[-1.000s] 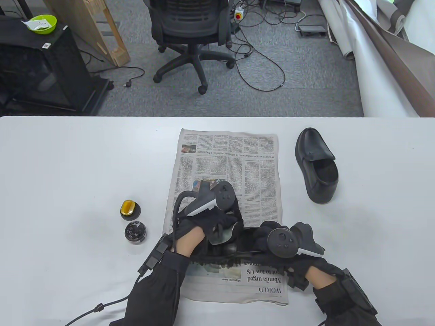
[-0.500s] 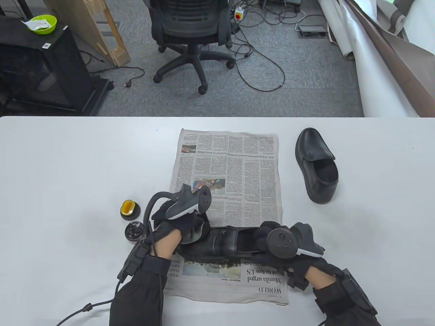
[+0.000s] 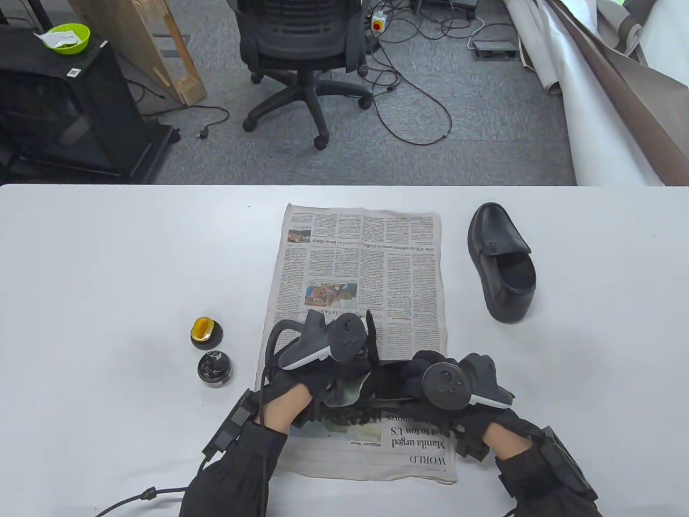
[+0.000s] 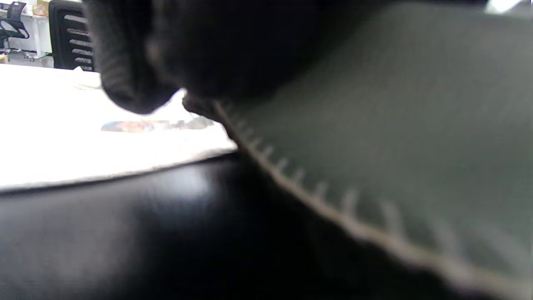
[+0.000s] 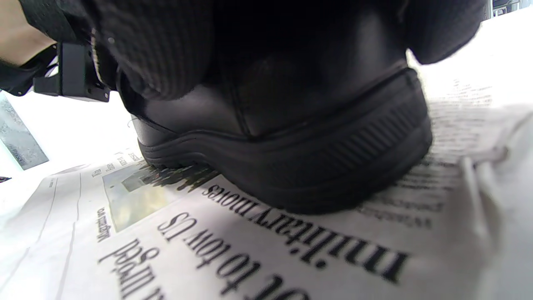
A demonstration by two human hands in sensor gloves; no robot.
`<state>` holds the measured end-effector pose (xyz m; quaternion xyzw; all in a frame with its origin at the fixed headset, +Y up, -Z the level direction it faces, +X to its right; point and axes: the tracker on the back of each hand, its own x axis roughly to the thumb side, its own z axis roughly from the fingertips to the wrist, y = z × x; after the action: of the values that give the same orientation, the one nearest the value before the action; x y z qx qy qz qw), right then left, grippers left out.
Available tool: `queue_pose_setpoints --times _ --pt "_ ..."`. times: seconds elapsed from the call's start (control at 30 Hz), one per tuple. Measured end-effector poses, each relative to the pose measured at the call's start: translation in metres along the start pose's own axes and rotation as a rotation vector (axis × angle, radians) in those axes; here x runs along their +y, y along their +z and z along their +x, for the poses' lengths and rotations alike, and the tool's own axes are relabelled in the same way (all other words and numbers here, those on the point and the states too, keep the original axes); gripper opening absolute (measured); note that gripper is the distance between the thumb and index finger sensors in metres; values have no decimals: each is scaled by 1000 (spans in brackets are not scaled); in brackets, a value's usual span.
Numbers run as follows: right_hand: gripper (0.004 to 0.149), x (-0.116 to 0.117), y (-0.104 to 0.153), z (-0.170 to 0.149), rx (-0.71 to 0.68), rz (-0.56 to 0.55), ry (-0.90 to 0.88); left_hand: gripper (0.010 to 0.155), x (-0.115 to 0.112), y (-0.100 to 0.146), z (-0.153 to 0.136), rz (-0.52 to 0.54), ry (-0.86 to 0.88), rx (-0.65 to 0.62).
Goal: Dip and apply built-in sponge shoe polish on shoes
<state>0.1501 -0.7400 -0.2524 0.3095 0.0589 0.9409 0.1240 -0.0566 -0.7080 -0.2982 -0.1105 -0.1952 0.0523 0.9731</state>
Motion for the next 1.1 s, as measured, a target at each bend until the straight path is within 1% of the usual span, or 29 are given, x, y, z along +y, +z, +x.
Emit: queue_pose_setpoints --times 0.07,0.17,0.2,0.37,0.47,0.67,0.73,0.77,0.8,0.87,0.9,0.93,1.0,1.07,1.1 --pt "39 0 0 0 -2 0 1 62 0 0 -3 -10 -8 9" --pt "39 0 0 0 -3 0 0 63 2 5 -10 -11 -131 54" --pt "39 0 0 0 -4 -1 1 63 2 6 -14 -21 -147 70" --pt "39 0 0 0 -2 0 1 62 0 15 -43 -68 -224 174" --pt "39 0 -1 1 5 8 8 62 0 20 -58 -51 -259 221" --pt "40 0 -1 1 3 -3 3 62 3 35 -70 -9 -283 270" --pt "40 0 -1 0 3 0 -3 62 6 38 -65 54 -299 230" --pt "40 0 -1 1 5 -2 0 62 6 39 -60 81 -223 185" --pt "40 0 0 1 7 -3 3 62 4 38 -54 79 -96 109" --pt "39 0 0 1 10 -1 3 62 3 37 -37 85 89 24" --pt "39 0 -1 1 9 1 4 63 4 37 -25 111 118 -16" --pt "40 0 -1 0 9 3 3 63 5 36 -15 119 111 -33" --pt "39 0 0 1 12 3 3 63 1 34 3 119 28 -25" --pt "39 0 0 1 16 2 6 62 -2 34 11 135 -81 2" --pt "39 0 0 1 17 3 9 62 -2 35 11 135 -77 9"
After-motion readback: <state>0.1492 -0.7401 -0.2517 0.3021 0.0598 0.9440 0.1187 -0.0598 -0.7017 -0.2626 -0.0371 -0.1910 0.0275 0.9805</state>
